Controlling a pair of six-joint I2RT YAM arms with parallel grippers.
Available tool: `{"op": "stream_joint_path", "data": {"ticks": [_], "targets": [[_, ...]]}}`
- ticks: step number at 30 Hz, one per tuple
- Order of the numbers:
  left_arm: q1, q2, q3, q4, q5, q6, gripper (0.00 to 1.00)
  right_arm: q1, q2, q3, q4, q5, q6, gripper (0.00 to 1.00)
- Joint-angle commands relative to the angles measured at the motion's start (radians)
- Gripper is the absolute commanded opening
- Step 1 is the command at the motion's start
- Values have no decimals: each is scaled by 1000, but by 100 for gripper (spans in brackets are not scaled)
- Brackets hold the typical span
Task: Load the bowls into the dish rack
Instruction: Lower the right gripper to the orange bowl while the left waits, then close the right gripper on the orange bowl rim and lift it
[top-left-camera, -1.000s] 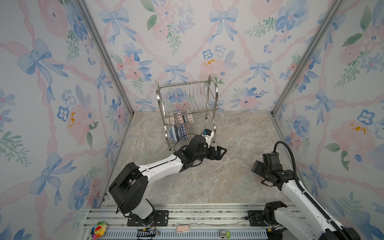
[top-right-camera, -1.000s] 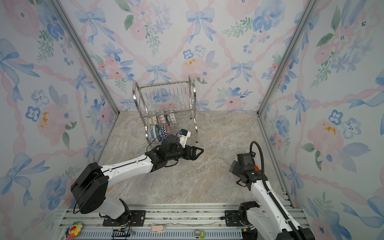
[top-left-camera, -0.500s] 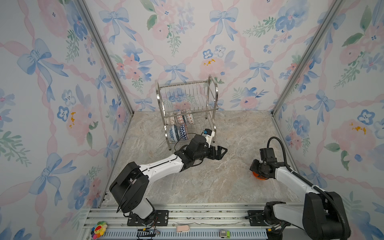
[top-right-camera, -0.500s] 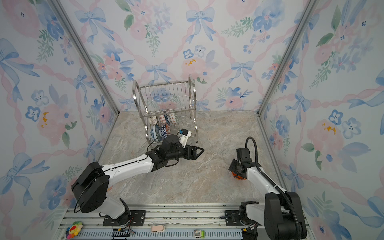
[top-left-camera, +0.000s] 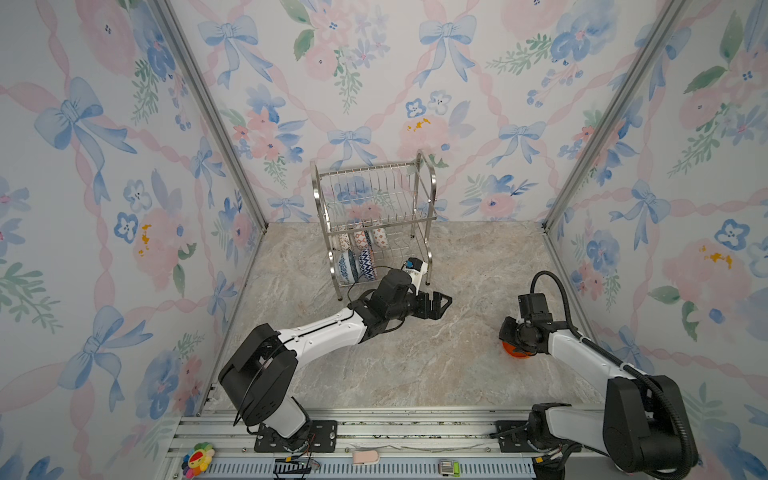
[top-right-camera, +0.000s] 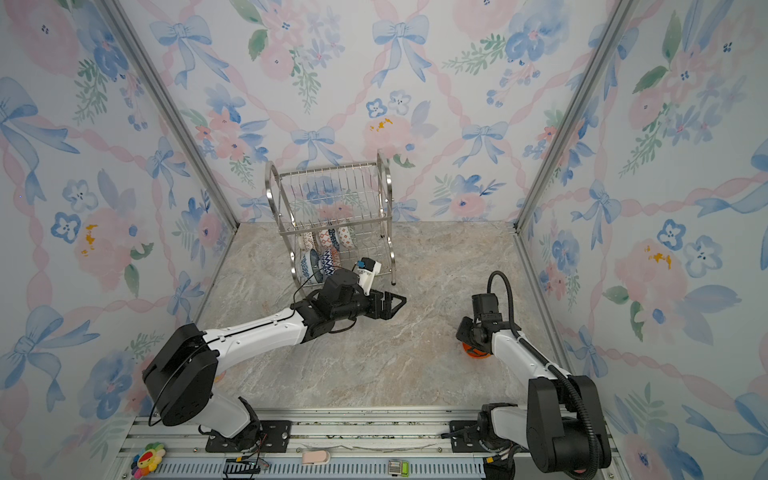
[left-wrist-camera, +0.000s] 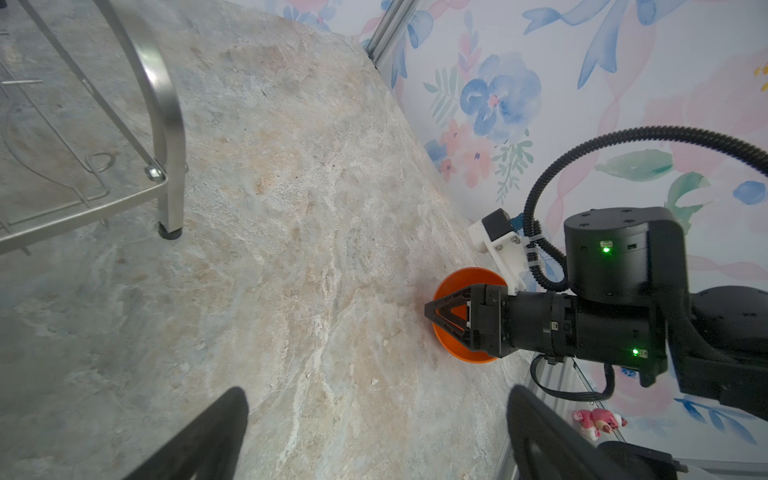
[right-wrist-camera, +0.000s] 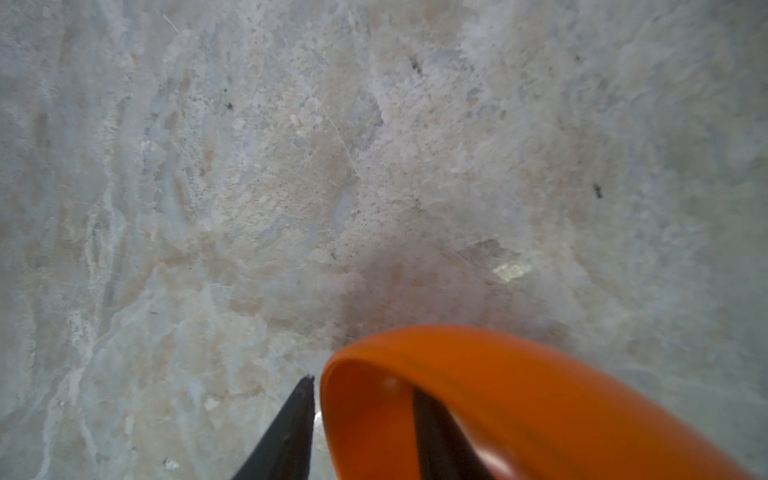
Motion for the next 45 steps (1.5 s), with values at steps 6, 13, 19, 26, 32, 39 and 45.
{"op": "stream_joint_path", "data": {"ticks": [6, 13, 19, 26, 32, 39, 45], "targets": [[7, -34, 9, -12, -10, 18, 98, 32, -32, 84, -106, 64, -9, 43], [7, -39, 3, -5, -6, 19, 98, 45, -16, 194, -274, 196, -76, 46], [7, -36, -1, -1, -3, 19, 98, 24, -17, 206, -306, 197, -105, 46], [13, -44, -13, 0, -3, 23, 98, -10, -5, 207, -299, 187, -120, 45], [19, -52, -18, 0, -2, 23, 98, -12, 32, 210, -299, 182, -131, 43], [25, -64, -28, 0, 1, 23, 98, -12, 58, 220, -303, 183, -139, 39], [36, -74, -41, 0, 3, 20, 98, 2, 103, 241, -310, 179, -148, 33]]}}
